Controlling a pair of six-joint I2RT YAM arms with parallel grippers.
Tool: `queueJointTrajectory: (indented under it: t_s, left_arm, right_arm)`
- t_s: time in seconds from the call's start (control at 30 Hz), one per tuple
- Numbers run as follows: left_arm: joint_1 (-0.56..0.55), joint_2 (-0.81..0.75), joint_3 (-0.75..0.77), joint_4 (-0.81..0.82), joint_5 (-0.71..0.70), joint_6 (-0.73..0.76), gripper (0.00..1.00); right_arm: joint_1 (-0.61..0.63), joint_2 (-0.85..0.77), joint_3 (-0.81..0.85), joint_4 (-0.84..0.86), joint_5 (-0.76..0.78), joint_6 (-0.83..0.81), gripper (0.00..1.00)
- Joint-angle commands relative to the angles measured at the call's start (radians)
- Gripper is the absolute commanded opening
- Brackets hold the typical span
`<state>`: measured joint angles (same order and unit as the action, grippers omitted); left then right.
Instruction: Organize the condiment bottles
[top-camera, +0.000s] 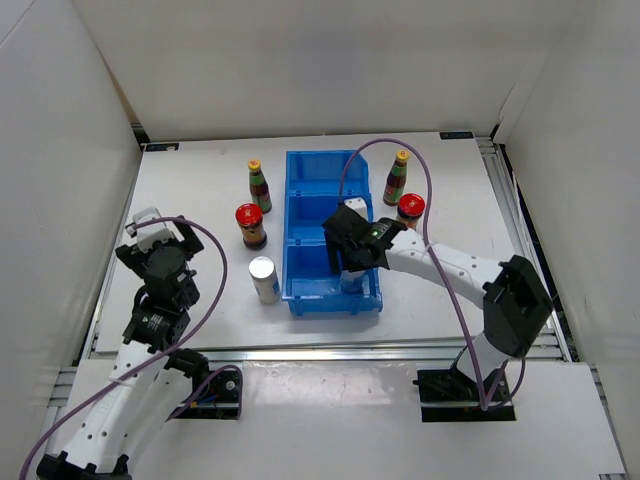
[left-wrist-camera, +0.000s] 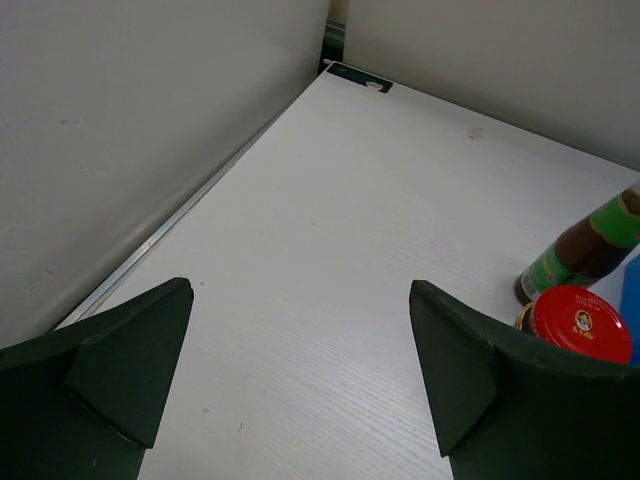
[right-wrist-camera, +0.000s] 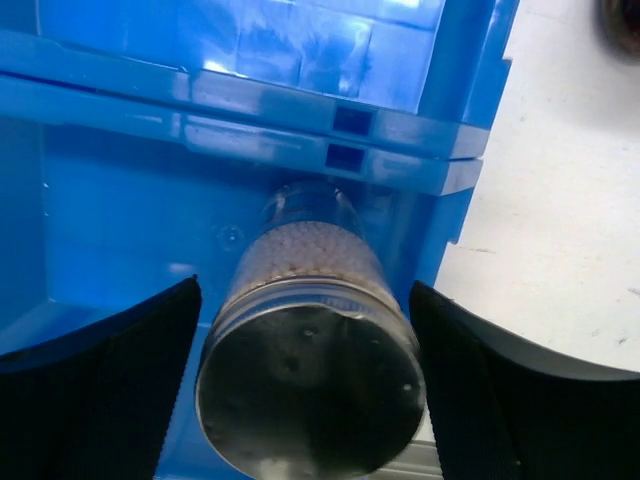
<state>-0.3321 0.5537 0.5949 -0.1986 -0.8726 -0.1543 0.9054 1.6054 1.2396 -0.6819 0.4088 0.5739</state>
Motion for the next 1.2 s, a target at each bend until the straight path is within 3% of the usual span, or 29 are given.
queueJointTrajectory:
  t_s: [0.0, 0.07, 0.23, 0.33, 0.43, 0.47, 0.63, 0.87, 1.17]
  left_arm:
    - [-0.004, 0.005, -0.018, 0.014, 0.063, 0.015, 1.0]
    - [-0.013, 0.005, -0.018, 0.014, 0.085, 0.015, 1.0]
    - [-0.033, 0.026, 0.02, -0.054, 0.219, -0.016, 1.0]
    - [-0.033, 0.064, 0.104, -0.152, 0.392, -0.082, 0.99]
    - [-0.033, 0.133, 0.181, -0.214, 0.707, -0.128, 0.93]
    - [-0.033, 0.153, 0.196, -0.225, 0.756, -0.139, 1.0]
    - [-0.033, 0.273, 0.255, -0.245, 0.969, -0.174, 1.0]
    - [-0.062, 0.333, 0.231, -0.274, 1.012, -0.185, 1.0]
    - [-0.182, 0.488, 0.249, -0.334, 0.885, -0.24, 1.0]
  right_arm:
    - [0.003, -0.039, 0.047, 0.024, 0.031, 0.009, 0.9]
    - [0.003, -0.062, 0.073, -0.021, 0.077, 0.009, 1.0]
    - [0.003, -0.172, 0.149, -0.084, 0.148, -0.015, 1.0]
    - [0.003, -0.294, 0.138, -0.047, 0.176, -0.054, 1.0]
    - [0.003, -0.39, 0.112, -0.034, 0.196, -0.083, 1.0]
    - [0.003, -0.421, 0.112, -0.022, 0.196, -0.083, 1.0]
    - [0.003, -0.443, 0.063, -0.022, 0.162, -0.097, 1.0]
    - [0.003, -0.443, 0.017, -0.022, 0.127, -0.075, 1.0]
    - [0.003, -0.443, -0.002, -0.013, 0.094, -0.097, 1.0]
